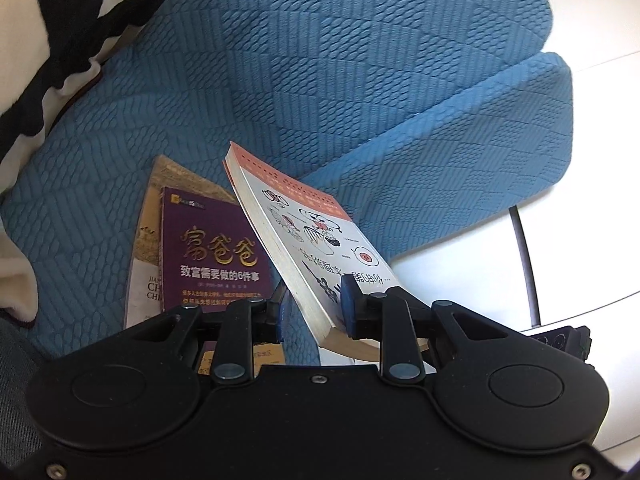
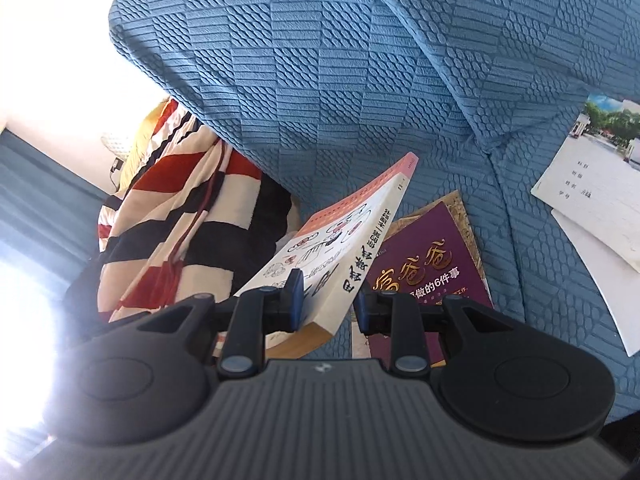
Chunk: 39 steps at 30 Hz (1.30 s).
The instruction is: Organize objects
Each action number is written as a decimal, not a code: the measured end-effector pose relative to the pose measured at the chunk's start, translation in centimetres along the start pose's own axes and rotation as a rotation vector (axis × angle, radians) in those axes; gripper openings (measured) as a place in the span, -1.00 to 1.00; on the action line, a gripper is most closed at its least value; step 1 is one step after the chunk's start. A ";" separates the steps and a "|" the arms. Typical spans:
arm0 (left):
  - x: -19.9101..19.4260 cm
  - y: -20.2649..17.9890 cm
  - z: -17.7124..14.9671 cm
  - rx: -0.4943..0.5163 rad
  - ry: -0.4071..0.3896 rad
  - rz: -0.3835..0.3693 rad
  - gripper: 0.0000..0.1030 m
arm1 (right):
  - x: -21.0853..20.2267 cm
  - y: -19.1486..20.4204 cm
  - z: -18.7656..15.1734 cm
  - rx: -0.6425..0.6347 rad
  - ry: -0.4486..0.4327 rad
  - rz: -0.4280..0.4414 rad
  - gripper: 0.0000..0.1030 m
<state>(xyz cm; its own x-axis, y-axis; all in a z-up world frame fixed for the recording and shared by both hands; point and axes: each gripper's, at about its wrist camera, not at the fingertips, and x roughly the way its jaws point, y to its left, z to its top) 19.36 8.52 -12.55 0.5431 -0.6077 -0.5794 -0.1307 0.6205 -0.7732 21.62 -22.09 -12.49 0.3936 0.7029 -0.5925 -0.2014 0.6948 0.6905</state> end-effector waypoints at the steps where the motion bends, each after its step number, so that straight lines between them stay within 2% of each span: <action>1: 0.2 0.2 -0.1 -0.003 0.001 0.005 -0.53 | 0.2 -0.3 -0.1 0.000 0.003 0.000 -0.42; 11: 2.0 1.9 -1.0 -0.018 0.008 0.056 -0.52 | 2.6 -2.3 -0.5 -0.016 0.062 -0.006 -0.42; 25: 4.2 4.0 -3.5 -0.101 0.041 0.097 -0.52 | 4.3 -4.9 -1.6 -0.004 0.153 -0.032 -0.42; 39: 8.0 4.9 -4.9 -0.087 0.148 0.237 -0.49 | 6.7 -8.1 -3.4 0.044 0.254 -0.130 -0.29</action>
<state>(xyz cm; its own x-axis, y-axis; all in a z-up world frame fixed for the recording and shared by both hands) 18.98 4.28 -22.21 0.3630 -0.5207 -0.7727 -0.3132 0.7129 -0.6274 22.82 -22.50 -23.42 0.1754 0.6281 -0.7581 -0.1224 0.7780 0.6162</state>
